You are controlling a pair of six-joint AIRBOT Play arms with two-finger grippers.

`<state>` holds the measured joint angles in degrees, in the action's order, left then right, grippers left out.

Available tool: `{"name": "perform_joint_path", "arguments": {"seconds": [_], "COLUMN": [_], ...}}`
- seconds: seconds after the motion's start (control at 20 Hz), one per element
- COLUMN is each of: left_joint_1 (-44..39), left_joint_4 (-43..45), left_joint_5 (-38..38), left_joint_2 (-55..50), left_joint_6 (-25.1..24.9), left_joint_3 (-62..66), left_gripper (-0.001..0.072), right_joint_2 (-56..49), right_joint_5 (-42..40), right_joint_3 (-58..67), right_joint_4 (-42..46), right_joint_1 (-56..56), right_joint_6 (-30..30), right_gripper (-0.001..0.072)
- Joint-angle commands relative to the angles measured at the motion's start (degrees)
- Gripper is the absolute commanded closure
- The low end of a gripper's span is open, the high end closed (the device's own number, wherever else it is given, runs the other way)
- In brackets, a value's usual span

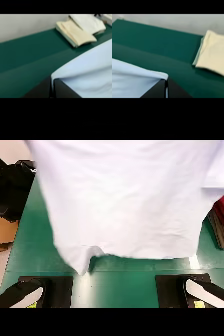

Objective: Fold the shirts.

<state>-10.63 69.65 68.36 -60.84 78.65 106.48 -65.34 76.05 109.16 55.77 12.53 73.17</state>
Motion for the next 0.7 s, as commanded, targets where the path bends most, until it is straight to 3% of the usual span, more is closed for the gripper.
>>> {"name": "perform_joint_path", "arguments": {"seconds": [0.0, 0.1, 0.25, 0.3, 0.35, 0.4, 0.65], "left_joint_1": [0.04, 0.04, 0.39, 0.92, 1.68, 2.99, 12.24], "left_joint_4": [0.63, 0.74, 0.76, 0.70, 0.76, 0.68, -0.48], "left_joint_5": [6.60, 6.75, 6.67, 6.64, 6.75, 7.34, 15.91], "left_joint_2": [-15.13, -24.11, -34.32, -36.22, -36.87, -36.70, -30.23], "left_joint_6": [-1.05, -1.01, 1.31, 2.14, 3.13, 3.67, 3.13], "left_joint_3": [0.11, 0.11, 0.11, 0.11, 0.11, 0.24, -2.51], "left_gripper": [0.0682, 0.0682, 0.0661, 0.0360, 0.0201, 0.0210, 0.0210], "right_joint_2": [-10.73, -16.90, -24.41, -26.12, -27.71, -28.85, -25.92], "right_joint_5": [-0.42, -2.23, -3.21, -3.02, -2.12, -0.79, 6.56], "right_joint_3": [-7.67, -11.28, -11.54, -10.47, -8.66, -6.54, -5.22], "right_joint_4": [4.46, 9.46, 9.86, 9.81, 9.75, 9.75, 2.08], "right_joint_1": [-6.71, -9.73, -11.98, -12.11, -12.11, -11.82, -8.00], "right_joint_6": [3.43, 5.29, 5.51, 5.51, 5.57, 6.23, 3.80], "right_gripper": [0.0697, 0.0697, 0.0696, 0.0692, 0.0521, 0.0345, 0.0344]}}
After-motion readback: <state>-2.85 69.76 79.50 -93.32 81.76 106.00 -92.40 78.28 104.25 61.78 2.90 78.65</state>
